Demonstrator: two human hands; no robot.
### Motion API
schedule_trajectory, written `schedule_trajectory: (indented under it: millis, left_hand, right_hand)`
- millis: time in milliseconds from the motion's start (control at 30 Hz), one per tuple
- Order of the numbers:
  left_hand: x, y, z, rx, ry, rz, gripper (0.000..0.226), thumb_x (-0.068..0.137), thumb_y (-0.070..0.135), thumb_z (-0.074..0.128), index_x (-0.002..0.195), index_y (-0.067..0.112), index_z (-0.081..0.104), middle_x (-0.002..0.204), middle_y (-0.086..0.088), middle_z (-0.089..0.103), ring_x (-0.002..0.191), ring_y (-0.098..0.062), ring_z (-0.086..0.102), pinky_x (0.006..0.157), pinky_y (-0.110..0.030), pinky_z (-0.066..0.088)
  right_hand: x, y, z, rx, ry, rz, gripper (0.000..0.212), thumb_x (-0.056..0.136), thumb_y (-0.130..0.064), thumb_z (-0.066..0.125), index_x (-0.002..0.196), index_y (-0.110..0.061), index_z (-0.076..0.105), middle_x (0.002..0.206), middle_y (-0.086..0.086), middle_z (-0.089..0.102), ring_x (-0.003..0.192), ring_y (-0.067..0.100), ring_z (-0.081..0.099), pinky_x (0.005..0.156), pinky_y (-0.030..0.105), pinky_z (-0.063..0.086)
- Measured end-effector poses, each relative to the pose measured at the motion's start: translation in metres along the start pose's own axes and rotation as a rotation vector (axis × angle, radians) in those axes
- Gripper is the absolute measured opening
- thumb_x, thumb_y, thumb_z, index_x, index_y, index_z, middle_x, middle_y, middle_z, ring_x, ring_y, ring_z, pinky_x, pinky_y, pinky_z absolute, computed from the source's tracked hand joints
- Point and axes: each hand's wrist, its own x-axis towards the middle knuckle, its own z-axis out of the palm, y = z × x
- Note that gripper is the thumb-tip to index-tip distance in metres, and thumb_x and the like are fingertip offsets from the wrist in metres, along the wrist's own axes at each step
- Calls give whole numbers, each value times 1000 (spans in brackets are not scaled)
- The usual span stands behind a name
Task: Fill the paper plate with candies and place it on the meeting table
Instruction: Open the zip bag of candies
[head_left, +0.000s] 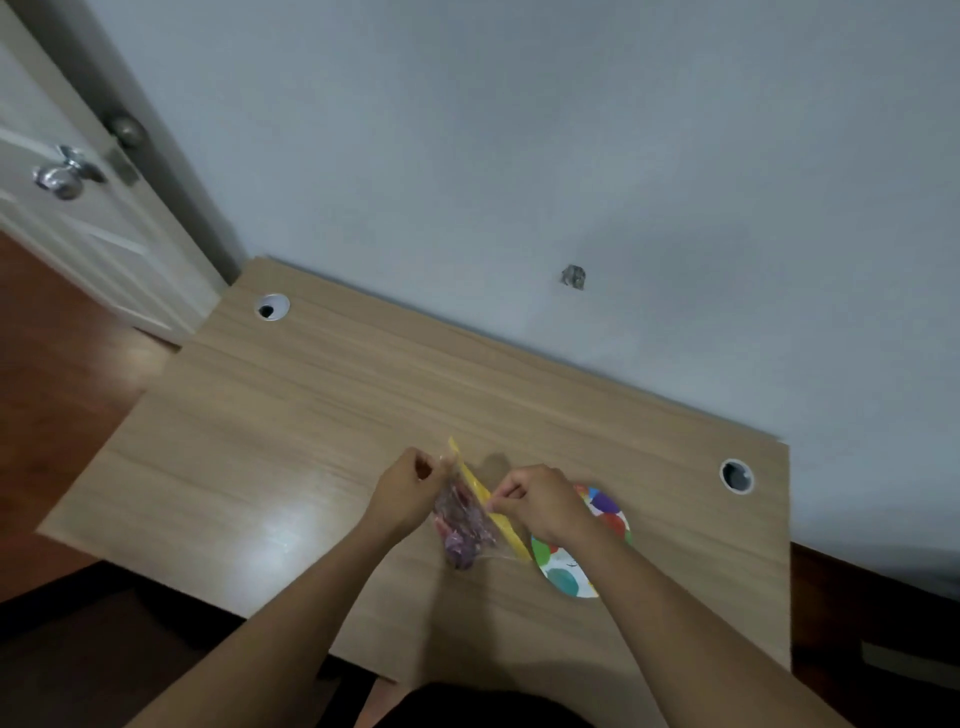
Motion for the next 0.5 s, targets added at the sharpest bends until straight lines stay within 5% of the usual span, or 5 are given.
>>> schedule_trajectory:
  millis: [67,167,300,500]
  left_hand:
    - [-13,6,1,-63,-172,-97,61,87,71,69,93,10,69,91,-12,82,84,-25,80,78,-43,64]
    - [-30,11,2,-262,-330,-153,49,90,56,78,96,9,65,94,-18,82,80,-21,78,74,-37,63]
    - [-36,3,0,-486,-368,-171,26,96,32,78,90,11,64,88,-15,76,78,-21,76,76,-37,65]
    - [-34,-5,0,-580,-337,-154,14,99,14,74,98,1,70,89,-17,78,70,-15,78,73,-30,67]
  right_hand:
    - [-4,-5,7,32,2,8,16,78,-39,90,70,-32,77,81,-4,81,72,6,67,70,26,53]
    - [-9,-14,13,58,-19,-10,19,79,-39,89,80,-23,79,84,-2,80,72,7,64,62,22,46]
    - [-19,-16,18,131,-58,-48,25,89,-39,82,97,-15,77,99,3,81,82,11,67,70,23,47]
    - [-29,-13,19,424,-83,-14,22,101,-31,72,97,-10,65,100,17,79,81,15,75,75,28,56]
